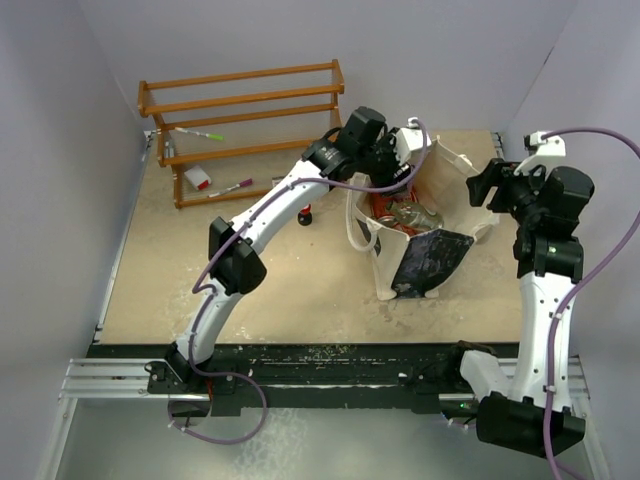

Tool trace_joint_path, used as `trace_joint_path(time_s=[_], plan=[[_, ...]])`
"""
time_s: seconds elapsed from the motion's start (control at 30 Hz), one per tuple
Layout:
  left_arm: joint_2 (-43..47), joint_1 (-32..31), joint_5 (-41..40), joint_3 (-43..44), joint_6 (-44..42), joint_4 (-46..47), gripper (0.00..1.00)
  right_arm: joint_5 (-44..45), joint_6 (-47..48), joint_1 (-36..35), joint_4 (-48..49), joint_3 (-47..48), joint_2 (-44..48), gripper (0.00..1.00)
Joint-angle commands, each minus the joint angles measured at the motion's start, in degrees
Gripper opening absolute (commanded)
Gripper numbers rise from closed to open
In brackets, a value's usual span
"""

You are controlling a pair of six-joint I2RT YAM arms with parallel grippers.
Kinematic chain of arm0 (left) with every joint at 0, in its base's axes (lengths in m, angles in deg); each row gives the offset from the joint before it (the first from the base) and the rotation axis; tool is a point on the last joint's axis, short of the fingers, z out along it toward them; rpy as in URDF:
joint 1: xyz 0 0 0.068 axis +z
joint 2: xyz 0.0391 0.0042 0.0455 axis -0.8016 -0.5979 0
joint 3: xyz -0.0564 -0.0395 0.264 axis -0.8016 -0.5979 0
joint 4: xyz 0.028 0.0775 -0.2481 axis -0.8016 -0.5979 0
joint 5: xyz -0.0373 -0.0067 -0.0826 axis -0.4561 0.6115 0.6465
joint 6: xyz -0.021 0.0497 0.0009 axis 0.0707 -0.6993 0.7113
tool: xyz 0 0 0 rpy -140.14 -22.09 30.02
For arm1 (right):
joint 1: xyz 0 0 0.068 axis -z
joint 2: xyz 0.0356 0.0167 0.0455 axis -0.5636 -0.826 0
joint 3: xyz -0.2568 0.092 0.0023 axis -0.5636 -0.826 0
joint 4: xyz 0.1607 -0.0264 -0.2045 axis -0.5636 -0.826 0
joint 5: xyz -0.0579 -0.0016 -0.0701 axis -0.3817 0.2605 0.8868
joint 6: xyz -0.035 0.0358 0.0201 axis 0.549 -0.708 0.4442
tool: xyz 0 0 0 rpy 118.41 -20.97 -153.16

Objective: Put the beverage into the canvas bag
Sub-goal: Place the drink in the canvas bag.

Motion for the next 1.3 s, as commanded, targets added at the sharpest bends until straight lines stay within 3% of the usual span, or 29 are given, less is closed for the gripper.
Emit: trace_joint_path(time_s=[0.0, 0.27, 0.5, 0.63, 1.1, 1.27], plan=[[2.71, -0.47, -4.73, -1.17, -6.98, 11.19, 0.0, -0.8, -0.97, 0.61, 2.03, -0.24, 1.51, 0.71], [0.16, -1.59, -4.87, -2.22, -10.53, 11.52, 0.0, -0.82, -1.0, 1.35, 2.03, -1.04, 2.39, 0.71], [-0.18, -2.16, 5.47, -4.59, -9.07, 12.16, 0.0, -1.11, -1.17, 1.96, 2.12, -1.79, 2.65, 0.71], [-0.67, -2.65, 7.07, -5.17, -6.76, 11.79, 0.0, -0.93, -1.1, 2.04, 2.12, -1.59, 2.61, 0.71], [2.0, -2.77, 6.56, -7.54, -3.39, 2.92, 0.0, -1.02, -1.09, 2.51, 2.33, -2.87, 2.78, 0.72], [1.1, -2.79, 7.42, -3.96, -2.61, -5.74, 0.0, -1.11, -1.27, 2.67, 2.44, -3.51, 3.11, 0.71]])
